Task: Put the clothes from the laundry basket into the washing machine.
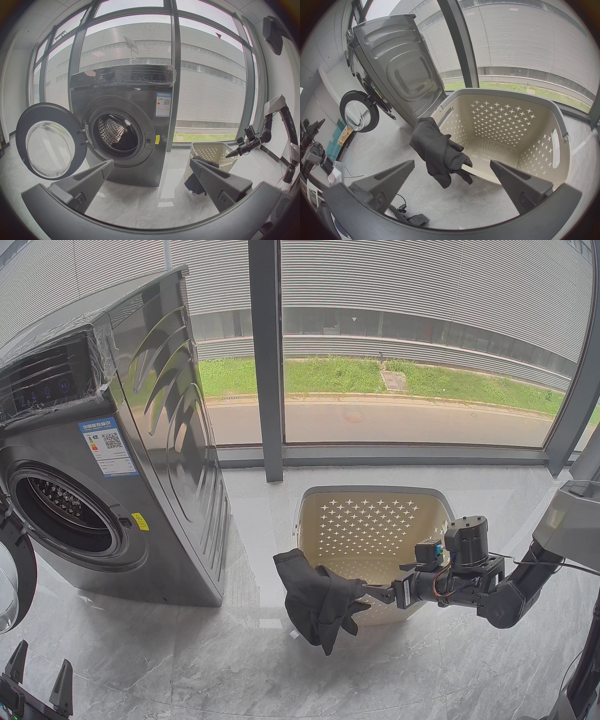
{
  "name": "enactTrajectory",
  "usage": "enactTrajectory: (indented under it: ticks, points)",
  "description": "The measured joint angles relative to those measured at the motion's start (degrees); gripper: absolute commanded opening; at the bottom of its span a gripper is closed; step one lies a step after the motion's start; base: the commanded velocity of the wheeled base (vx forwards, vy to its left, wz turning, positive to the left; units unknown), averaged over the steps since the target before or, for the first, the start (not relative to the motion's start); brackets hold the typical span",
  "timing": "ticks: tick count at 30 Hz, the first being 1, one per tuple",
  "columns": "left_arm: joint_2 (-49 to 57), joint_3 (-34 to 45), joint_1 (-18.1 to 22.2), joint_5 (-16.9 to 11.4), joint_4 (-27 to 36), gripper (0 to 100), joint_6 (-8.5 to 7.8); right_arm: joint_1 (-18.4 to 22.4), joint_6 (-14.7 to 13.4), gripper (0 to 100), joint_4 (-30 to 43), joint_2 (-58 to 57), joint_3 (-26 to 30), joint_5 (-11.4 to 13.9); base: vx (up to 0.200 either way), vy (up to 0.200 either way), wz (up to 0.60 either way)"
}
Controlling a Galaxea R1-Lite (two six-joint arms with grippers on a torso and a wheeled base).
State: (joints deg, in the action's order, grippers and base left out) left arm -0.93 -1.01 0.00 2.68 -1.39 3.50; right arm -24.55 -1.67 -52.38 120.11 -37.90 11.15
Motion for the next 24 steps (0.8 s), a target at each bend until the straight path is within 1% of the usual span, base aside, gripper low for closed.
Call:
enactTrajectory:
  ticks: [8,15,24]
  points:
    - [0.0,0.0,0.0,0.0,0.0,100,0.0,-0.2,-0.1,100,-0.2,1.5,0.2,0.0,0.0,0.0,0.0]
    - [0.0,0.0,0.0,-0.1,0.0,100,0.0,-1.3,-0.1,100,-0.2,3.6,0.3,0.0,0.0,0.0,0.0]
    - [0.0,0.0,0.0,-0.1,0.0,100,-0.02,-3.3,0.0,100,-3.8,8.1,0.3,0.0,0.0,0.0,0.0]
